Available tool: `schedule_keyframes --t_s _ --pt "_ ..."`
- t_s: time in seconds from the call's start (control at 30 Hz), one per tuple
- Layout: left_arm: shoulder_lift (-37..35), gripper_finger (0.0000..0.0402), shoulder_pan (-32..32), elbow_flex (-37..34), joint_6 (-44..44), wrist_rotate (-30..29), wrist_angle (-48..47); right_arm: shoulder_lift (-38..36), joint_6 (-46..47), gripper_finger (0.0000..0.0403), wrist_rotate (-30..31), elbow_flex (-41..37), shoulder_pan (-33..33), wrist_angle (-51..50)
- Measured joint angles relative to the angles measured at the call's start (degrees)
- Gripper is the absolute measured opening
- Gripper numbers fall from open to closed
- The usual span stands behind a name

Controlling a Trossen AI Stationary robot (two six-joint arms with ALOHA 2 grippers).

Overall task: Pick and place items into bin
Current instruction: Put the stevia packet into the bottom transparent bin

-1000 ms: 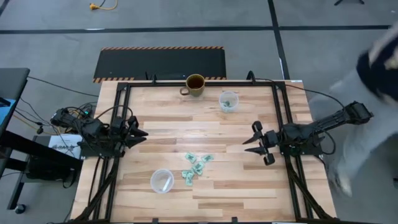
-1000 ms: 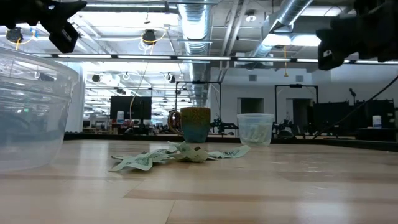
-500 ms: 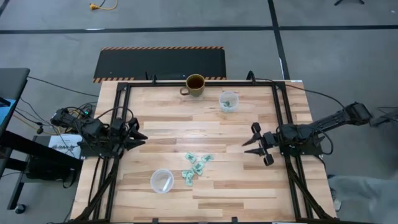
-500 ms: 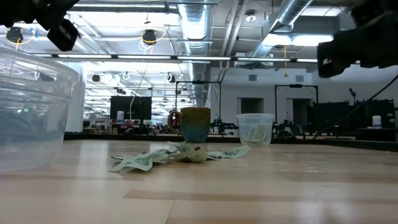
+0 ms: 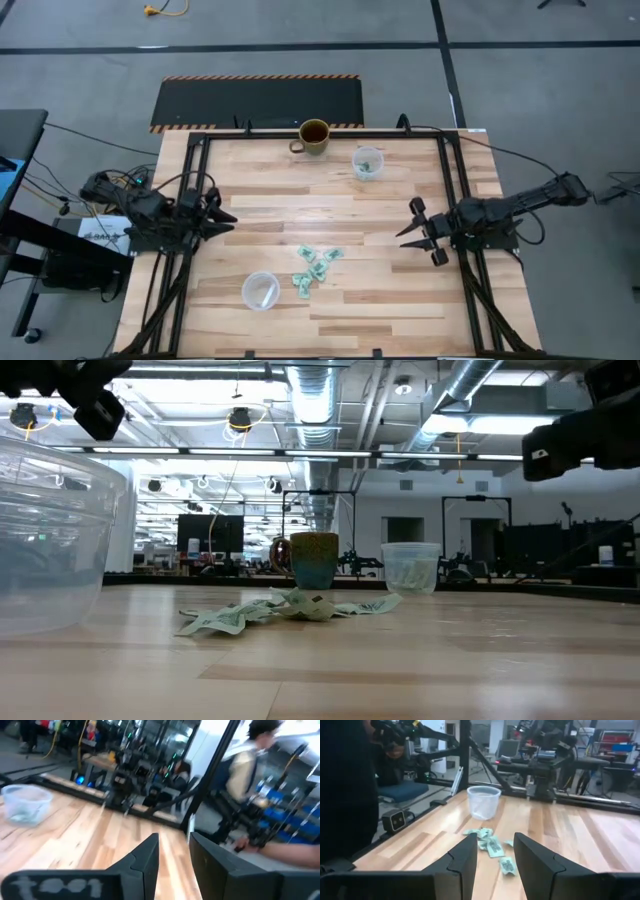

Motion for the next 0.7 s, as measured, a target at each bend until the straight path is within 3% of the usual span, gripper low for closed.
schedule_keyframes --t_s 0.27,0.7 --pt "11.69 0.0098 0.01 13.70 5.00 2.22 -14.31 -9.48 1.66 0.0123 0.05 -0.02 -3.53 -13.51" --pt "26.08 0.0098 -0.01 29.97 18.50 6.04 -24.03 -11.15 0.65 0.0123 0.24 -0.04 -5.66 -13.33"
